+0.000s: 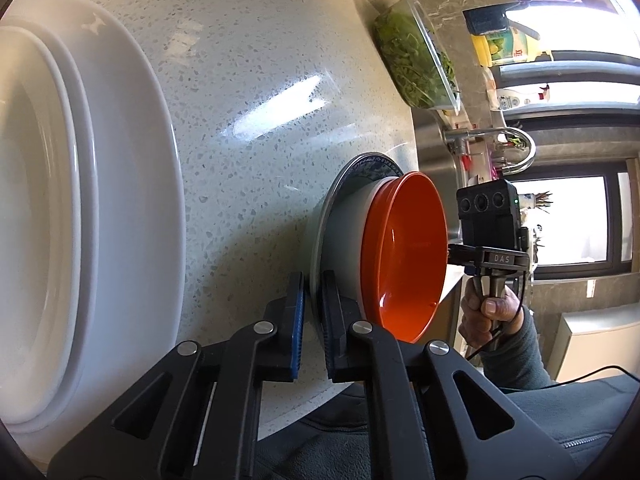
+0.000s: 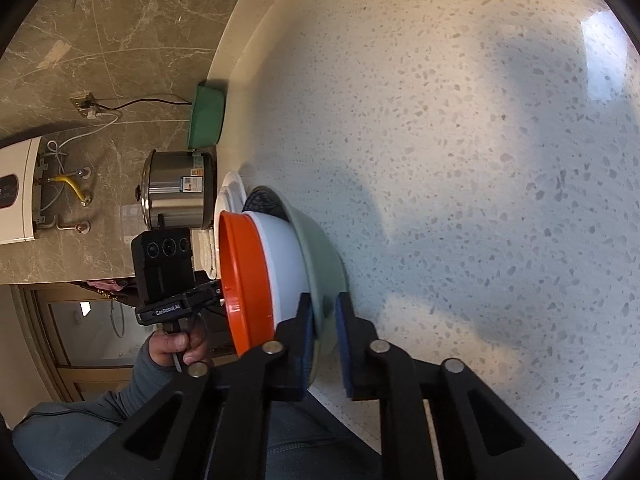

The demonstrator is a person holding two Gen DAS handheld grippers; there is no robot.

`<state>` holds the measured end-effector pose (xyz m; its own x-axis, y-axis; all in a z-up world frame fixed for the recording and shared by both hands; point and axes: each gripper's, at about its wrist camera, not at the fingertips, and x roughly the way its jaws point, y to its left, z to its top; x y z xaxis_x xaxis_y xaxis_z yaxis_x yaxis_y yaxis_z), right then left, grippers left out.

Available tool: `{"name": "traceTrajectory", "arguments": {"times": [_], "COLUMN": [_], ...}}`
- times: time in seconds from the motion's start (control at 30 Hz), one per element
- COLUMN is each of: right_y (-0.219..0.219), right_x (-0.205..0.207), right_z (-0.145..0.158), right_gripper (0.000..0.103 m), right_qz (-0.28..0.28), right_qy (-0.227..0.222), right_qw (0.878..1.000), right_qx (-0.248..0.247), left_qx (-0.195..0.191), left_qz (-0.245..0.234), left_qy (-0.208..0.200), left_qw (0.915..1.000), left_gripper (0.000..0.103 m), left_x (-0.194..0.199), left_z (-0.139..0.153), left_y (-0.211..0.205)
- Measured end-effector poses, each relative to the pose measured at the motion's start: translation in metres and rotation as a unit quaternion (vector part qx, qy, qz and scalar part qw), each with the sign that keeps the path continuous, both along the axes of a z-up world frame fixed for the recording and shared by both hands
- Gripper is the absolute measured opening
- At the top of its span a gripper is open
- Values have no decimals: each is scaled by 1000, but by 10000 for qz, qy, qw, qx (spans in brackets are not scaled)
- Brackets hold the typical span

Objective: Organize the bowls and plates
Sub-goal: 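Lift the nested bowl stack and lower it onto the white plate stack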

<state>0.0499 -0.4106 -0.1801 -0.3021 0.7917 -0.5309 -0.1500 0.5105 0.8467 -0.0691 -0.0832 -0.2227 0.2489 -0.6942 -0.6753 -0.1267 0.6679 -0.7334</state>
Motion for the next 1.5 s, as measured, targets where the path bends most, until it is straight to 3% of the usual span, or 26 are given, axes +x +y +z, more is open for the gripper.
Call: {"name": "traceTrajectory", "arguments": {"times": [0.53,1.17,1.5], "right_y": [-3,13,56], "right_x": [2,4,4], "right_z": [3,39,65], "right_gripper": [16,16,16], "right_qz": [-279,-79,240], "right_qy": [214,40,-70], "right_qw": [9992,9995,9990], "right_qx": [209,307,369], "left_qx": [-118,39,101], "left_qz": [39,396,752], "left_qy": [-62,-34,-108], "left_qw": [9999,9992,9971], "left_gripper": [6,5,4], "left_x": [2,-16,-40], "left_z": [1,42,74], "left_y": [3,11,56]}}
